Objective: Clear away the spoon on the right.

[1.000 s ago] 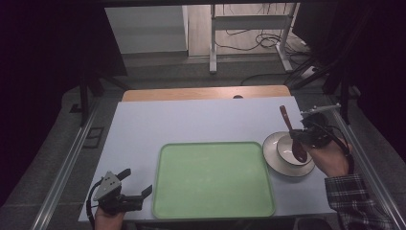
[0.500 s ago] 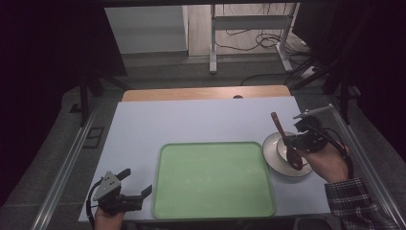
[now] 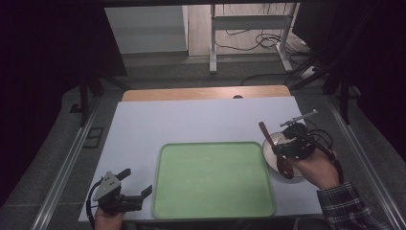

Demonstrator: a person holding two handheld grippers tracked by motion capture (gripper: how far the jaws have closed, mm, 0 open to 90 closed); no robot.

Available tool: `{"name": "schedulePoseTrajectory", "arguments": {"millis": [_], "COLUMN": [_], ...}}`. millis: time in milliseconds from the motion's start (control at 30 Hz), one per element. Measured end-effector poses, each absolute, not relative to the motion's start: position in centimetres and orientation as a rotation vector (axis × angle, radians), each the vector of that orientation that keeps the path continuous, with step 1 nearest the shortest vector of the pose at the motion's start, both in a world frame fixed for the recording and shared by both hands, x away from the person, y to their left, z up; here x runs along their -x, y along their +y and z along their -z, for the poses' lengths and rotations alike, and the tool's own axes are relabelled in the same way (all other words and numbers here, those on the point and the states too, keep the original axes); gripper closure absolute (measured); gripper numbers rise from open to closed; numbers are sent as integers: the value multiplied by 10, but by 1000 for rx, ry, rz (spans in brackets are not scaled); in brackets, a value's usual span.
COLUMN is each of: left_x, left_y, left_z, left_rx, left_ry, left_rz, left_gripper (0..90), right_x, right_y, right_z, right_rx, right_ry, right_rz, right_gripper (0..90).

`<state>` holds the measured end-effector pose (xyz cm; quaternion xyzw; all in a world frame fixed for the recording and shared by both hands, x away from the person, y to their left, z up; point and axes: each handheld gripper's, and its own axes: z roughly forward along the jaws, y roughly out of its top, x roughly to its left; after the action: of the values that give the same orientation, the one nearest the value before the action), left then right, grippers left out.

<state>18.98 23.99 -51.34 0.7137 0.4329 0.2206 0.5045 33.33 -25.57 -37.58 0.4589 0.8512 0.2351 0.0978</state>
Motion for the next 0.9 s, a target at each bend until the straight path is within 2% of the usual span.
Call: {"name": "schedulePoseTrajectory", "arguments": {"millis": [900], "left_x": [-190], "left_y": [240], "left_z": [513], "left_rx": [-1723], "left_ry": [1042], "left_rz": [-527], "left_gripper": [0], "right_x": [-327], "right_y": [-214], "right_z": [429], "right_rx": [-1378], "right_ry": [2710], "right_rz": [-557], "right_gripper": [830]}}
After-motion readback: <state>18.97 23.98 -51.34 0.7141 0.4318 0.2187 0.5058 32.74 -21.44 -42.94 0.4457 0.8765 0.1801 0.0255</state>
